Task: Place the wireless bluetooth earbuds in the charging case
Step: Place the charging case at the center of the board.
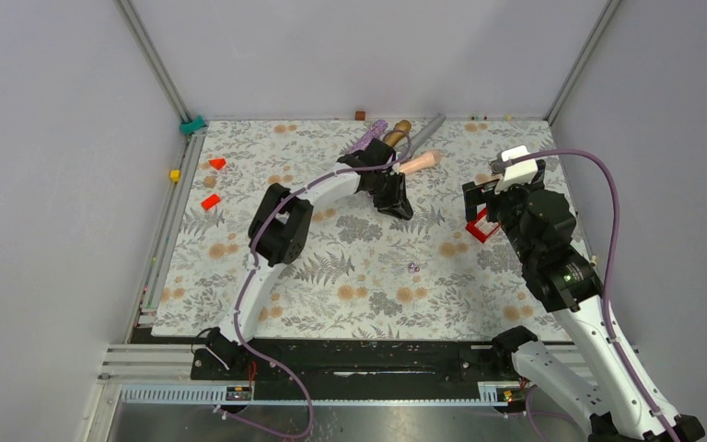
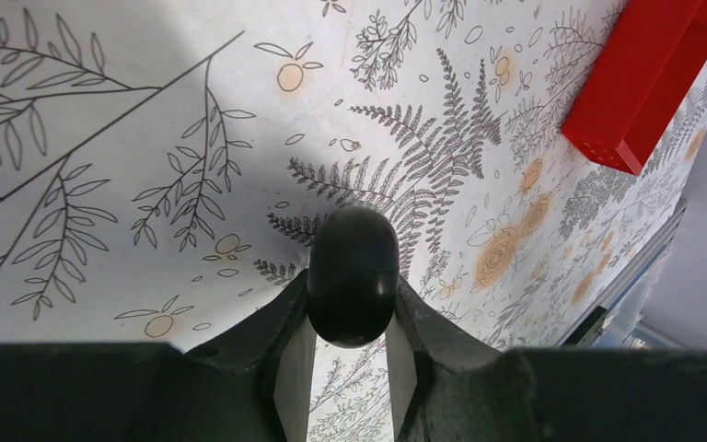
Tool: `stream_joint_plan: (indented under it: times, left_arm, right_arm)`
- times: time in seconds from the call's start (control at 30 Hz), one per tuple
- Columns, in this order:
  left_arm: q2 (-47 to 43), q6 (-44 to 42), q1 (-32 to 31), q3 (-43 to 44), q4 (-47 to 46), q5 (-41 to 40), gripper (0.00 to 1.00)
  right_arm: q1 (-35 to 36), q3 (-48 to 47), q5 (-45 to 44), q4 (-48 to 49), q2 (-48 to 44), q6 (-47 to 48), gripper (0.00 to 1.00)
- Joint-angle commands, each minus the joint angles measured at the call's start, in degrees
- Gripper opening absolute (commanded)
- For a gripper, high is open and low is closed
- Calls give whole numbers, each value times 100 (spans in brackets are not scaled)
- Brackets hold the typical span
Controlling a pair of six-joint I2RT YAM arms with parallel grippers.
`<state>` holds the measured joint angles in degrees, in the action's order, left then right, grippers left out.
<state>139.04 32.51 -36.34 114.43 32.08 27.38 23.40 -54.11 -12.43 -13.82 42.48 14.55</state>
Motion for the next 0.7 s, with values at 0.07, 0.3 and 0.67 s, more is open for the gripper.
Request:
stream_joint_plan:
  times: [0.07,0.3,0.67]
  left_arm:
    - [151,272,33,134,56,-51,28]
    - [-139,507,30,-351,-149,43,50]
    - [-662,503,30,-943,-434,283,83]
  right_arm:
    - [-63,10,66,292,-19,-66,100]
    - [-86,14,107,292,-36,-99,99]
    - [-123,14,149,284,-30,-121,100]
